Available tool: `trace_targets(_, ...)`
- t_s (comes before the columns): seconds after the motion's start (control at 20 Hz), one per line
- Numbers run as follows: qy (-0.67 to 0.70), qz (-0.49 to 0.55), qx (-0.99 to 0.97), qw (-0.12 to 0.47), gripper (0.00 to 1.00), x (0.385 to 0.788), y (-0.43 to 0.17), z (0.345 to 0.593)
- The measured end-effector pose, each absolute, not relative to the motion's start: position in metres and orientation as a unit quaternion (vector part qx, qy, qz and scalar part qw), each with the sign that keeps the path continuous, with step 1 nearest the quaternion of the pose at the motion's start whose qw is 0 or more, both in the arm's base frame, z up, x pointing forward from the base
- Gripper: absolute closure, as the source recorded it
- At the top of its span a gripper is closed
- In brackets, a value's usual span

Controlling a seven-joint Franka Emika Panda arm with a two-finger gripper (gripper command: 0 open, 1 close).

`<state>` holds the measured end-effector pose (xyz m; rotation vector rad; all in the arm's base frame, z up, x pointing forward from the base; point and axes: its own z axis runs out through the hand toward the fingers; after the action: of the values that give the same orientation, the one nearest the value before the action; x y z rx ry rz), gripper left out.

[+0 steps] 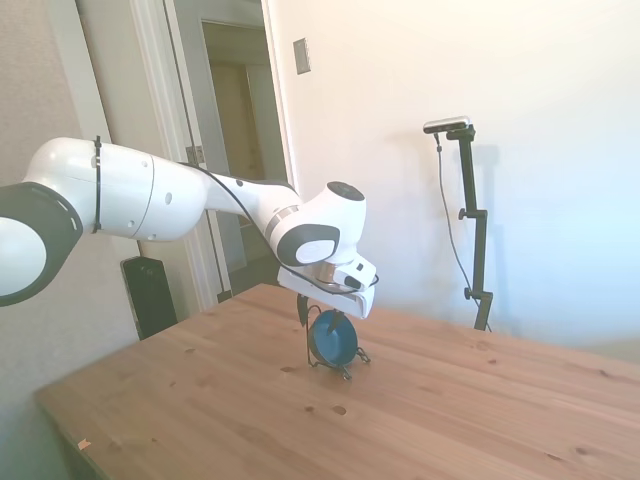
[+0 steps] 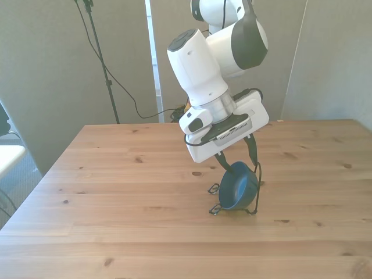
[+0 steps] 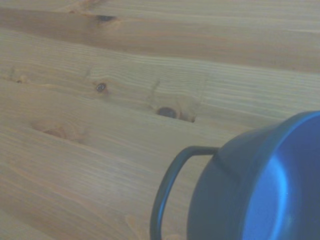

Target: Unload the bowl

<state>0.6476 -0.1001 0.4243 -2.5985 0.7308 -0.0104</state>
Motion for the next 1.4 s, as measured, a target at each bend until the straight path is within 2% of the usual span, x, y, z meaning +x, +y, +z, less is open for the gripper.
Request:
trace_targets(0.35,0.248,0.02,-0.936,0.248,1.0,0.654,-0.11,0.41)
trace_targets(0.8,0.223,0.026,-0.935,0.275,1.0,0.655,-0.114,0.412)
trace_targets(1.1,0.206,0.005,-0.936,0.285,1.0,0.644,-0.123,0.442)
trace_targets(1.4,0.191,-0.003,-0.936,0.296,1.0,0.625,-0.13,0.459)
